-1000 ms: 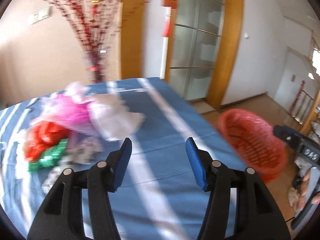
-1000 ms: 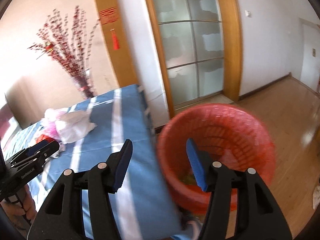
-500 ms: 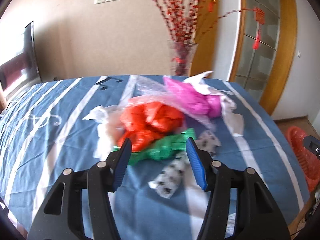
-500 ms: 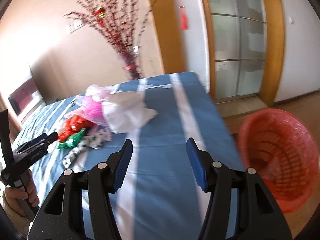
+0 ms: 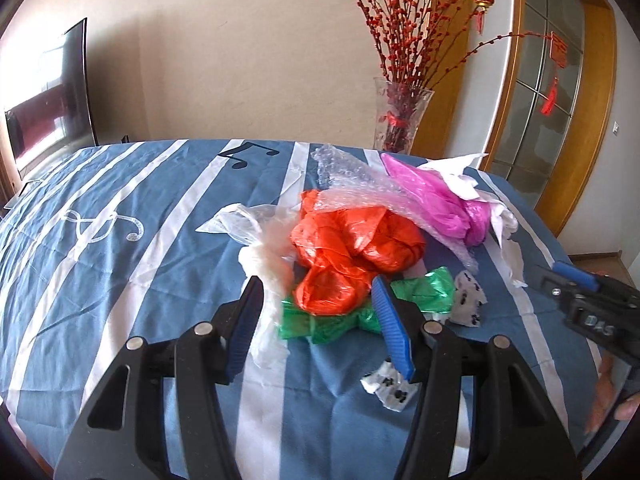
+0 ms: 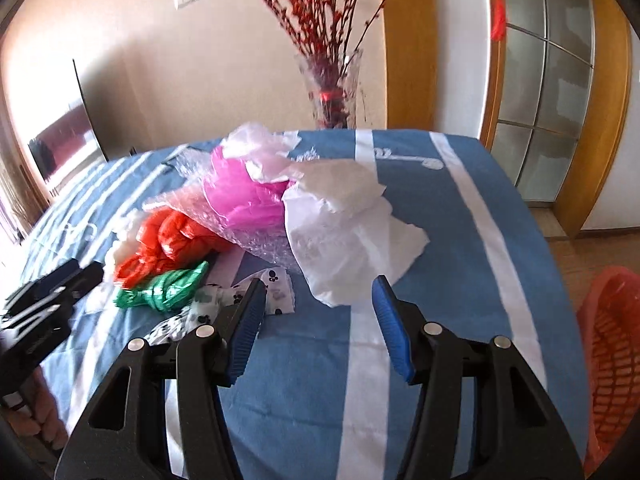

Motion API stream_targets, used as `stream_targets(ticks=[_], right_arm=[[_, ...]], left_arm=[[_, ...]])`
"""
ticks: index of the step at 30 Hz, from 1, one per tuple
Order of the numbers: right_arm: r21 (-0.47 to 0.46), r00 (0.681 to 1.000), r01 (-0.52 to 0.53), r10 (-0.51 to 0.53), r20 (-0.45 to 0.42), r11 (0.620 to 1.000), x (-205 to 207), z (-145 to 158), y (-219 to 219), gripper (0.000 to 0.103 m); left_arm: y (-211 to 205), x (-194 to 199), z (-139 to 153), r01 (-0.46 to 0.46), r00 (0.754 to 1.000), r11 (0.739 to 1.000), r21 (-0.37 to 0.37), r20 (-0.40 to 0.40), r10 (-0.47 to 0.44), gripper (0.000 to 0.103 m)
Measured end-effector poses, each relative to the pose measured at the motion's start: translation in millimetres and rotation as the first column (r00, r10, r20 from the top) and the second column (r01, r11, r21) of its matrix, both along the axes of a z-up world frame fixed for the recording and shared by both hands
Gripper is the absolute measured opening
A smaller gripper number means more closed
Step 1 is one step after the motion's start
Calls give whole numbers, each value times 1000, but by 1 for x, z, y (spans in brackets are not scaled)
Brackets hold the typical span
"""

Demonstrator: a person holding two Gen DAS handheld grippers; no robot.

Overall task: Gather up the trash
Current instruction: 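Return both tools open toward the remaining bags on the table, then close the right tool on the white plastic bag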

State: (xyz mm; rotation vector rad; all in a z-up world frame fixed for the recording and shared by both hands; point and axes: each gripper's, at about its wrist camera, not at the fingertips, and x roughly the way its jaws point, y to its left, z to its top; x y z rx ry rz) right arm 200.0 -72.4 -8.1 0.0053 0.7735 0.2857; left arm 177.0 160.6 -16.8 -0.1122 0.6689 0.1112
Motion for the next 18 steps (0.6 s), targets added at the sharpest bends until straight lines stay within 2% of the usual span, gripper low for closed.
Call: stream_targets(ticks=[6,8,9,11,12,13,18], right_arm=[[-43,1000,14,-14,-8,999,12,-16,8,54],[-50,1000,18,-19,-13,999,15,-20,10,50],[-57,1000,21,-22,-15,998,17,-22,11,44],[-77,999,29,-31,-24,997,22,-27,13,24],[-80,999,32,-35,-36,996,25,-29,12,6],[-72,998,36,-39,-50,997,27,-32,9,2],[-13,996,86,-86,-16,996,11,-24,-20,1]], left_arm=[[3,4,-5,4,1000,1000,-1,-11,-4,56],[3,5,-6,6,1000,1000,-2,-15,-6,56],[2,6,-7,7,1000,1000,-2,-17,-7,56],[2,7,-7,9,1000,1000,-2,-19,-9,56],[0,8,-8,11,1000,1000,-2,-20,-11,56],[0,8,-8,12,1000,1000,-2,-20,-13,56],[-5,8,-7,26,1000,1000,2,-17,-26,56]])
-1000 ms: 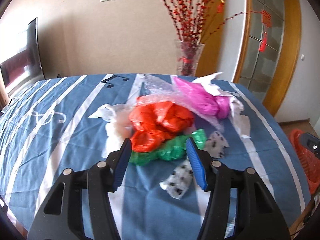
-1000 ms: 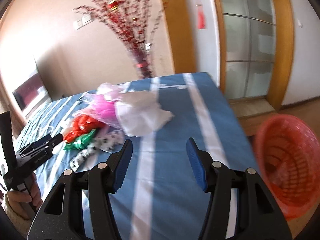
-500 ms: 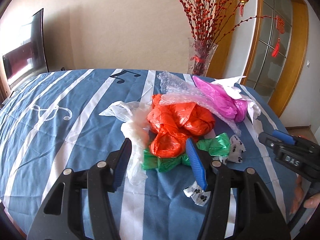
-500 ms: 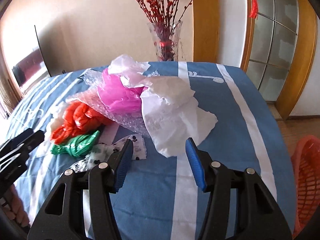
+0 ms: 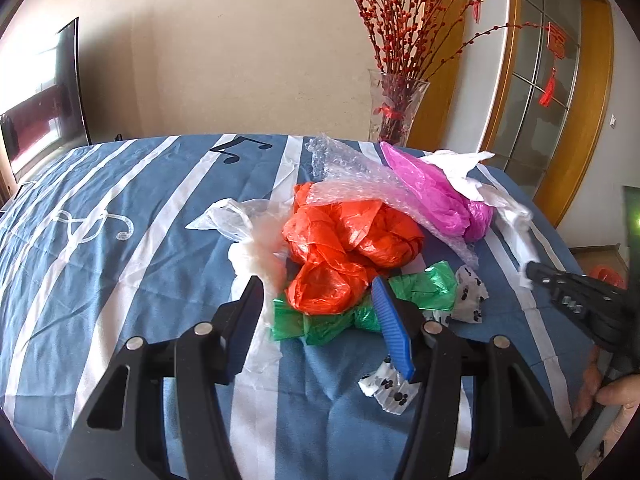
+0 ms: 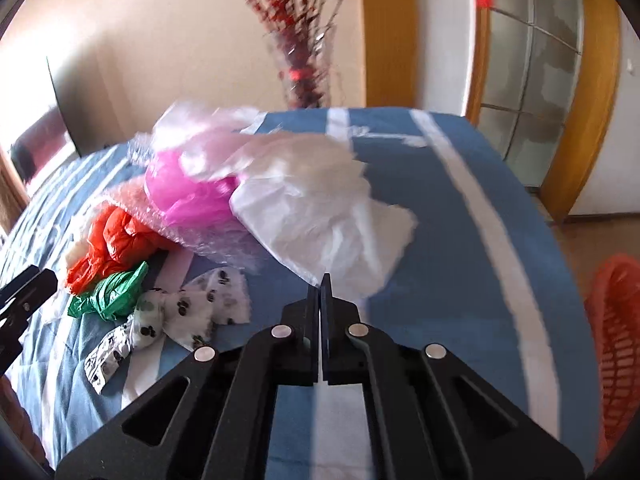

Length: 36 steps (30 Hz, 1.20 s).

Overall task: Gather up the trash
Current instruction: 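Close the right tool on the white plastic bag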

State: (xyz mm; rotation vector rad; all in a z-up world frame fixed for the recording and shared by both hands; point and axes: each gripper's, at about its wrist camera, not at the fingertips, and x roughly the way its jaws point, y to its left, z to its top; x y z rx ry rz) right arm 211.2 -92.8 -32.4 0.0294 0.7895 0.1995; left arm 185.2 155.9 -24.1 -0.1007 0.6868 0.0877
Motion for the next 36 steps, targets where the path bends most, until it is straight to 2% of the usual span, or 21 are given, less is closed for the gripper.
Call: stream_targets(ticks=[11,16,19,24,26,27,30,31,36], right_arm=[[62,981,190,-192,31,980,-50,16,-103,1],[91,951,287,-295,90,954,-71,33,-137,1],[124,952,276,-289,102,953,-72,42,-147,1],[135,976,189,-201,82,973,-63,41,-133,3],[152,986,153,-162,48,976,-56,34,-123,7],[162,989,142,-148,25,976,-50,29,-118,14],[173,992,122,-118,-34,977,-34,16,-103,47],[164,992,121,-116,-41,979,-31,13,-100,52],[99,989,121,-112,-97,988,-12,-1,-83,61]], left_arm=[[-32,-4,3,62,998,998,-2,3,-62,56],[-46,-7,8,90,996,996,6,15,-90,56],[-52,-6,9,98,995,995,10,18,-98,56],[-59,-5,9,110,994,994,6,16,-110,56],[-61,-5,9,115,993,993,11,15,-115,56],[-62,-5,9,117,993,993,14,15,-117,56],[-58,-5,9,112,994,994,19,13,-112,56],[-57,-5,8,109,994,994,20,13,-109,56],[-45,-3,5,85,996,996,16,5,-86,56]])
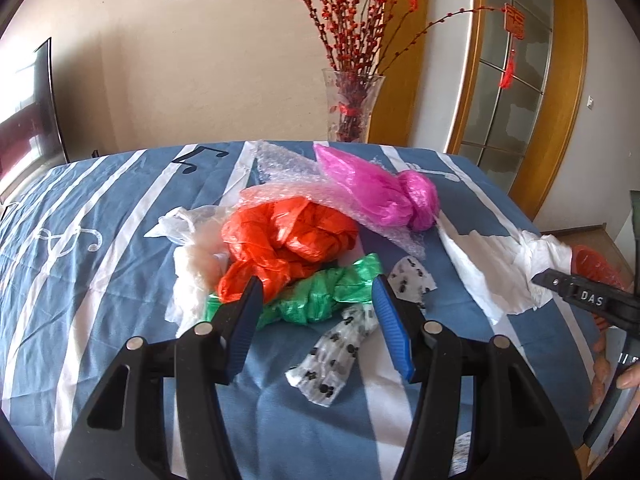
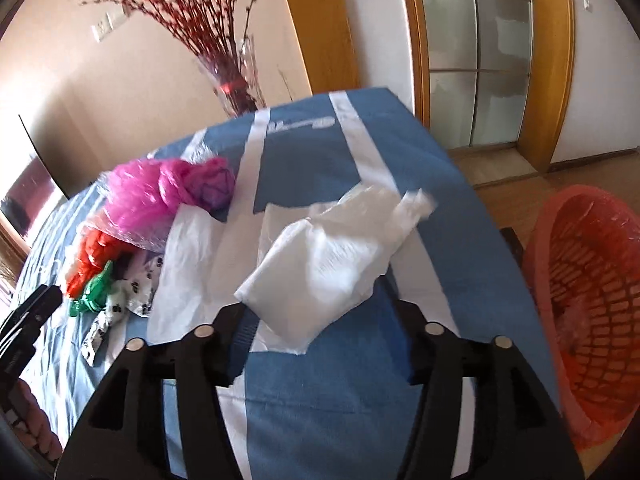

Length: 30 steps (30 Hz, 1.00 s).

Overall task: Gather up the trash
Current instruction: 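Close the right tool on the white plastic bag, then hold the white bag in the right tool while the left tool reaches toward the paw-print bag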

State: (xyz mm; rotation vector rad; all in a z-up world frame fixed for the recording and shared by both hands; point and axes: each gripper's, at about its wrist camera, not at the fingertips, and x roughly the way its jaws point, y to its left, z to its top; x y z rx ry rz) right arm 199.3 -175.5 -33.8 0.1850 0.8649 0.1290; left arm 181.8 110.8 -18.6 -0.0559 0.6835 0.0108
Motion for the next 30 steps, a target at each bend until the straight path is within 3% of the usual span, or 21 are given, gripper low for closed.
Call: stream_targets(ticks=[5,6,7,8,9,10,17,23,28,30], right_arm=[[-49,999,-27,25,-31,998,7,-9,13,60],[-61,999,-35,33,-36,998,8,-11,16,54],[-65,998,-45,42,-44,997,9,-14,18,38],[-67,997,-50,47,-54,996,10,-17,19,33],[-83,998,-44,41,-43,996,9,-17,20,18],[-87,998,-48,45,-42,995,8,-18,21,13],[-48,1000,-27,28,5,998,-13,-6,0,11],[-38,1000,-16,17,25,999,-29,2,-14,11],[-9,1000,-12,13,7,1000,-31,1,-21,11],[-2,1000,-12,12,2,1000,-31,1,-21,11]], left_arm=[[5,2,-5,-7,1000,1000,7,-13,7,56],[6,1,-5,-8,1000,1000,8,-15,8,56],[6,2,-6,-8,1000,1000,9,-17,9,56],[7,2,-7,-10,1000,1000,12,-19,10,56],[7,2,-8,-10,1000,1000,14,-20,11,56],[8,3,-8,-11,1000,1000,15,-21,11,56],[6,11,-14,-1,999,1000,27,-43,2,60],[-13,15,-14,59,997,998,38,-41,-58,60],[-33,20,-19,80,996,993,91,-53,-76,60],[-36,28,-24,65,996,991,116,-72,-57,54]])
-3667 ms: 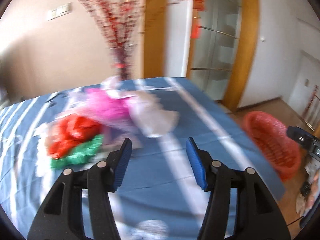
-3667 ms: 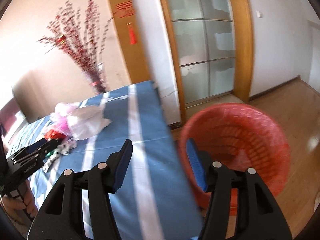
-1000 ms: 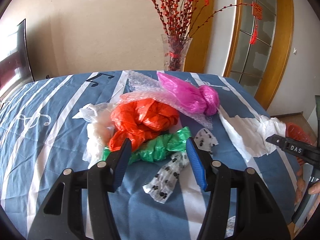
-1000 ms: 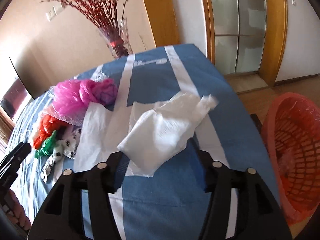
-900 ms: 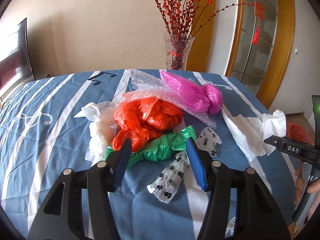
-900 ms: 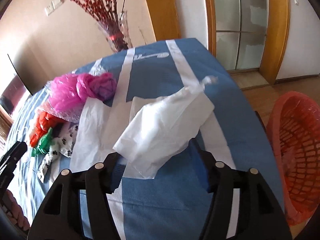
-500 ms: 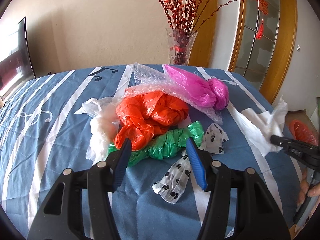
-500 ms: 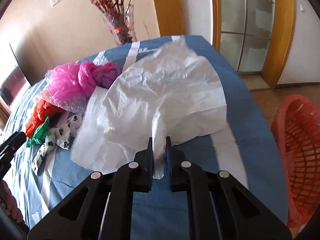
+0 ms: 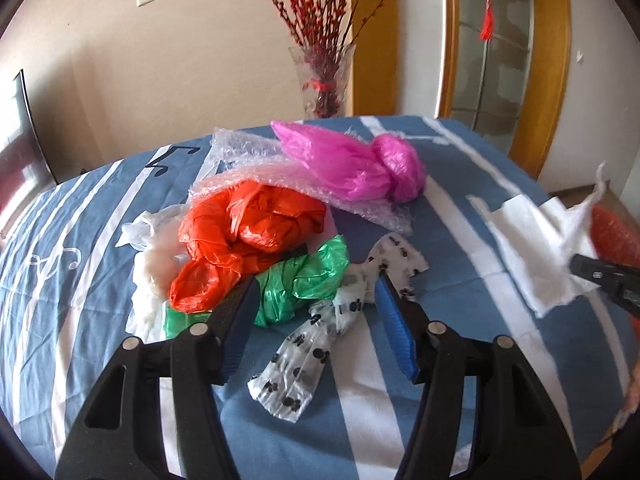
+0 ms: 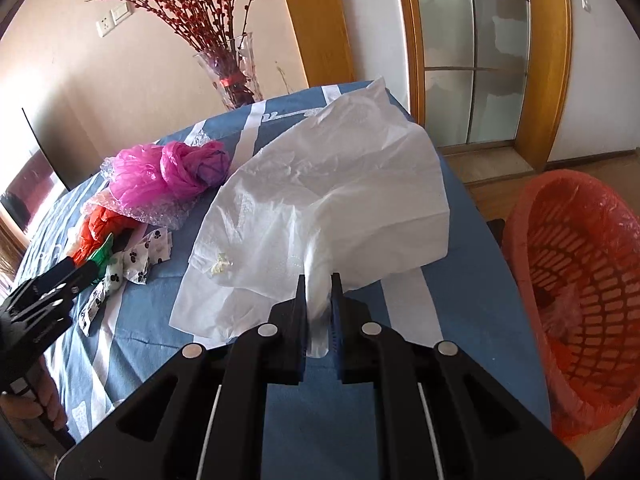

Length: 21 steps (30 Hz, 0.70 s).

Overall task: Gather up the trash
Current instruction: 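Hold the white bag in the right tool while the left tool reaches toward the paw-print bag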

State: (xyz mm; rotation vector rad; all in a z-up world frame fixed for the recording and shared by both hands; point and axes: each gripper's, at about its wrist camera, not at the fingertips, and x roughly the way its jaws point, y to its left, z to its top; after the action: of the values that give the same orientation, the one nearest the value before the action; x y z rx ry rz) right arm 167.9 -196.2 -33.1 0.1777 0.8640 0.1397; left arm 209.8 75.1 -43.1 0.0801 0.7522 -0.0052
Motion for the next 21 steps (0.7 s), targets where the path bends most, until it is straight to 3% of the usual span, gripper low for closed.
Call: stream_targets(ticks=[3,5,7,9,15,19,21], right_arm=[[1,1000,2,-2,1,1000,-2,1,-2,11],[1,1000,6,-6,3,1000,-5,2,-5,11],[4,1000,12,-12,7,1000,-9,4,-8,11],[6,1000,17,-17,17,1000,-14,8,-14,11],[28,997,37,-39,67,999,-31,26,-32,11],[40,995,49,-52,84,998,-39,32,-42,11],[48,995,52,-55,81,998,-43,32,-46,11]], left_arm=[[-2,9,-7,-21,1000,1000,19,-23,22,40],[-2,13,-9,-39,999,998,42,-24,40,15],[2,13,-5,-39,999,999,9,-27,39,2],[10,8,5,-29,999,998,-64,-27,27,2],[7,-16,44,45,998,988,-147,44,-39,2],[-10,-24,57,42,994,997,-62,99,-36,3],[-19,-21,48,40,996,998,-38,76,-37,12]])
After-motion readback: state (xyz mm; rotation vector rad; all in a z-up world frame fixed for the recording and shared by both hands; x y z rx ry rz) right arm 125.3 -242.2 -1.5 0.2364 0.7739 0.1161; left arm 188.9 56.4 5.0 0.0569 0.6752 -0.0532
